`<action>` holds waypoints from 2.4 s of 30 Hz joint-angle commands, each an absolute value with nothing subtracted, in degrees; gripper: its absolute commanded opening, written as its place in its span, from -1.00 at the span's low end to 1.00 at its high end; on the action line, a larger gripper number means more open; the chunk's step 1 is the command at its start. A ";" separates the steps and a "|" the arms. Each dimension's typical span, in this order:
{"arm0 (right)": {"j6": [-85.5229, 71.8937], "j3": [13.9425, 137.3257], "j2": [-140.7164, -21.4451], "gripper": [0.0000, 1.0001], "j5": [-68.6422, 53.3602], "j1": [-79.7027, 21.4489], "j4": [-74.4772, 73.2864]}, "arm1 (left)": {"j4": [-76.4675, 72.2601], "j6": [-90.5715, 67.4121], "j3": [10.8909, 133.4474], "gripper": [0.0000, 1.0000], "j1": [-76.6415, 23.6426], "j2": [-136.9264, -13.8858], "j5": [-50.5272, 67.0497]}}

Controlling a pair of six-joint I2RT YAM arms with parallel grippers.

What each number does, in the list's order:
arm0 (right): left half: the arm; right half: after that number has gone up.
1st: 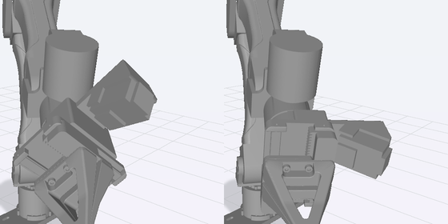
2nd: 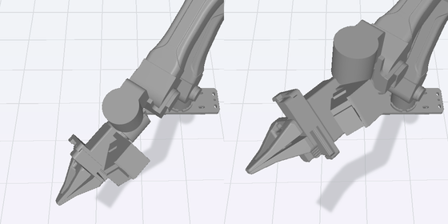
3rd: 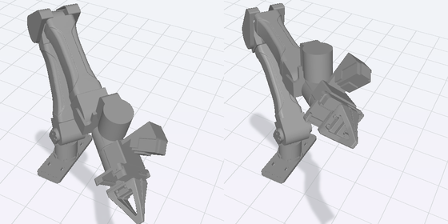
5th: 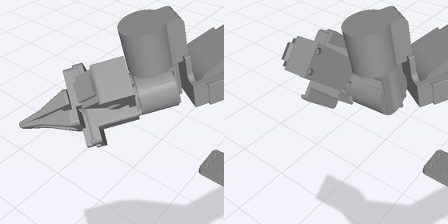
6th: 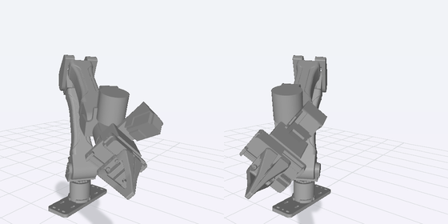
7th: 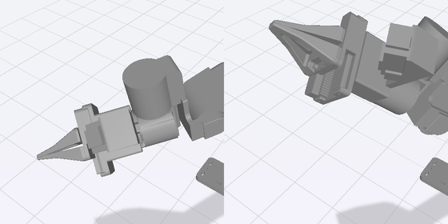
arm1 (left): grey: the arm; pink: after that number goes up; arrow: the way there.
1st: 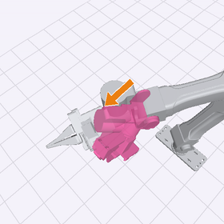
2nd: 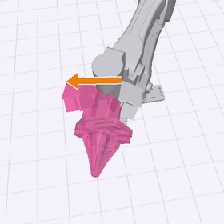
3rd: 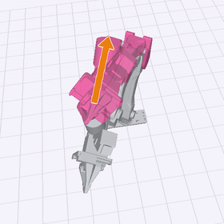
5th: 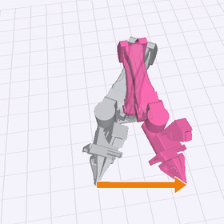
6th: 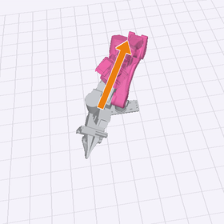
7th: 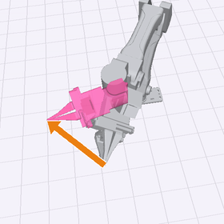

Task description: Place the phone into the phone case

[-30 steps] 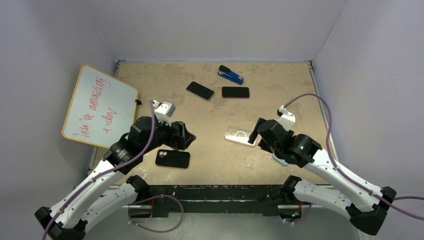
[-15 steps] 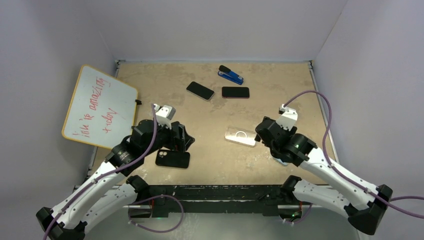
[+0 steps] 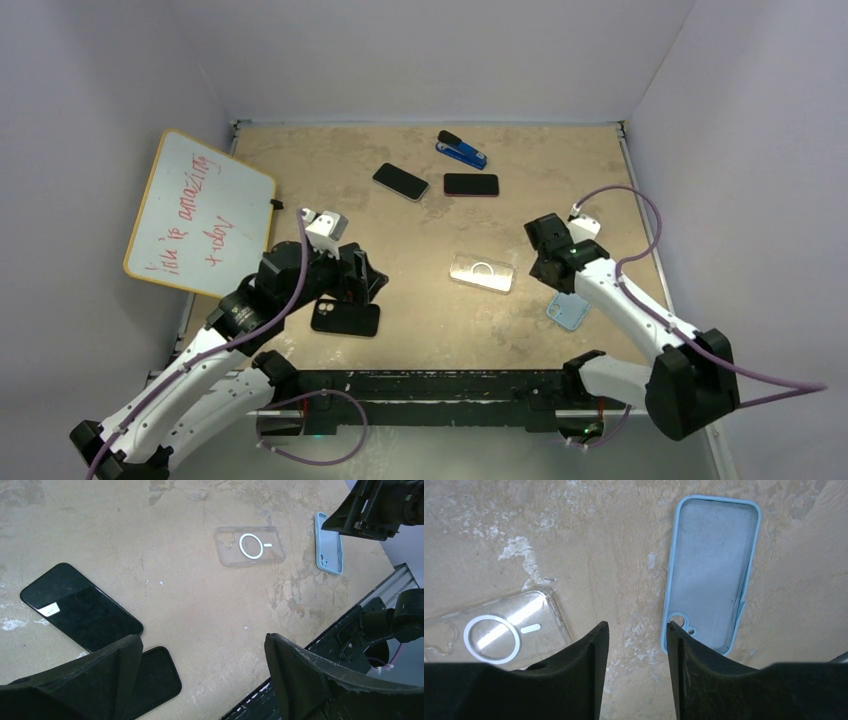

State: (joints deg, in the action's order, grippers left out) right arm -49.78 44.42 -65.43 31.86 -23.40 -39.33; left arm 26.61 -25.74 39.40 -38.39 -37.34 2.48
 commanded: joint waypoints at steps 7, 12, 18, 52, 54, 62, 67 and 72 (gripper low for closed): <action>-49.76 39.14 -70.73 -0.12 30.31 -18.65 -32.63 | 24.78 -24.22 39.92 0.95 -38.58 -36.95 2.38; -49.50 36.94 -72.82 -0.15 28.87 -16.19 -30.14 | 24.95 -24.26 39.99 0.95 -38.58 -37.47 2.03; -48.60 36.05 -75.69 -0.24 26.78 -14.85 -27.49 | 25.13 -24.34 39.99 0.94 -38.61 -37.35 1.14; -49.35 50.40 -75.81 -1.00 15.24 -65.54 -29.92 | 37.15 -32.10 44.04 0.93 -38.58 -40.72 -17.43; -50.01 50.56 -78.83 -1.00 15.12 -67.58 -27.35 | 38.91 -33.57 44.94 0.94 -38.58 -41.37 -19.75; -53.30 51.27 -86.89 -1.00 18.87 -68.55 -20.19 | 41.81 -37.79 45.49 0.94 -38.54 -42.19 -22.05; -54.15 53.99 -88.75 -0.61 20.60 -68.55 -20.10 | 41.68 -39.44 45.51 0.92 -38.50 -44.91 -21.89; -54.41 52.39 -83.85 0.05 20.54 -68.55 -18.94 | 40.87 -40.66 45.70 0.93 -38.44 -49.13 -25.06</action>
State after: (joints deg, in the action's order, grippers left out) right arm -53.34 51.75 -88.71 17.76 -68.55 -20.21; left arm 41.67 -38.48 43.62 -38.39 -46.68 -21.47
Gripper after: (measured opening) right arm 0.424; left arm 0.963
